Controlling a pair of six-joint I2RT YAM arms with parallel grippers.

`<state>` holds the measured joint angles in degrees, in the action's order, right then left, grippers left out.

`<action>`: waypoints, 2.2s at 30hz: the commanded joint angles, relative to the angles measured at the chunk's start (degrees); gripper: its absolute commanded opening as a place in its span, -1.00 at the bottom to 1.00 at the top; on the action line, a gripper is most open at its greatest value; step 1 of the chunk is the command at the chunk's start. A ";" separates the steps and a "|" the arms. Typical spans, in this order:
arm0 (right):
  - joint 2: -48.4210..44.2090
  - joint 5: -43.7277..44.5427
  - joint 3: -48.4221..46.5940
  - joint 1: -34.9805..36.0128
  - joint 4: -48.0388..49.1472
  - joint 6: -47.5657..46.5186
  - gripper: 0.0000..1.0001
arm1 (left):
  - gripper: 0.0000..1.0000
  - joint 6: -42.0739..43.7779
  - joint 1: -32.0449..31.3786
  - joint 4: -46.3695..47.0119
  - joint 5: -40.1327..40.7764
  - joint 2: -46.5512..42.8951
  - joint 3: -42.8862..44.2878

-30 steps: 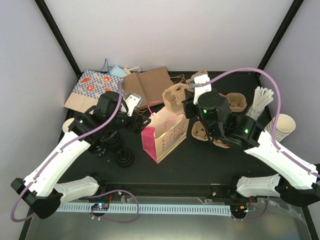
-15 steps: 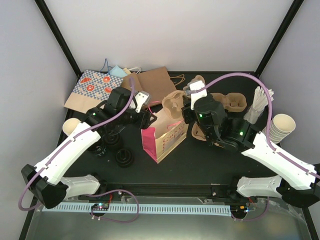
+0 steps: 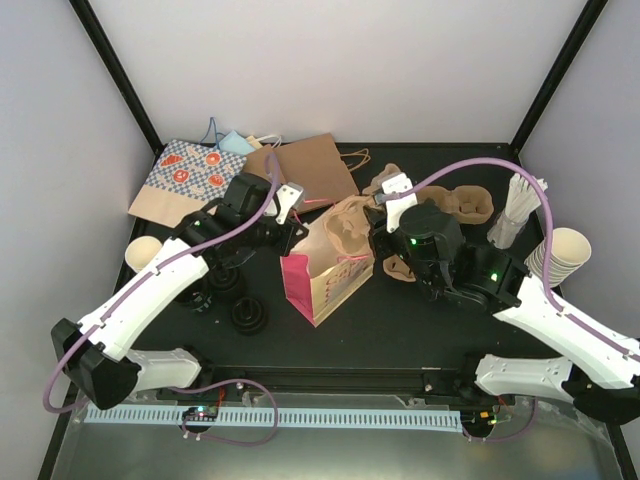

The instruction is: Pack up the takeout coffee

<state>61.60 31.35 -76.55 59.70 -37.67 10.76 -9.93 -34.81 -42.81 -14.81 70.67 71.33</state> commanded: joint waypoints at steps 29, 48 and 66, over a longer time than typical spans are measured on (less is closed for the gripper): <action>4.13 -40.21 -0.60 -3.46 5.75 17.58 -0.42 | -0.97 11.39 0.33 0.35 -3.09 -4.82 5.13; 4.73 -36.09 3.69 -6.27 2.58 18.47 -0.42 | -0.97 13.09 0.23 -1.66 -6.61 -5.69 4.52; 6.40 -26.78 1.93 -6.26 -3.16 14.22 -0.42 | -0.97 13.44 0.09 -4.32 -8.90 -3.97 6.30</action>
<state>67.46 1.34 -73.36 53.87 -39.35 26.94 2.48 -34.68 -45.87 -21.12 66.35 74.67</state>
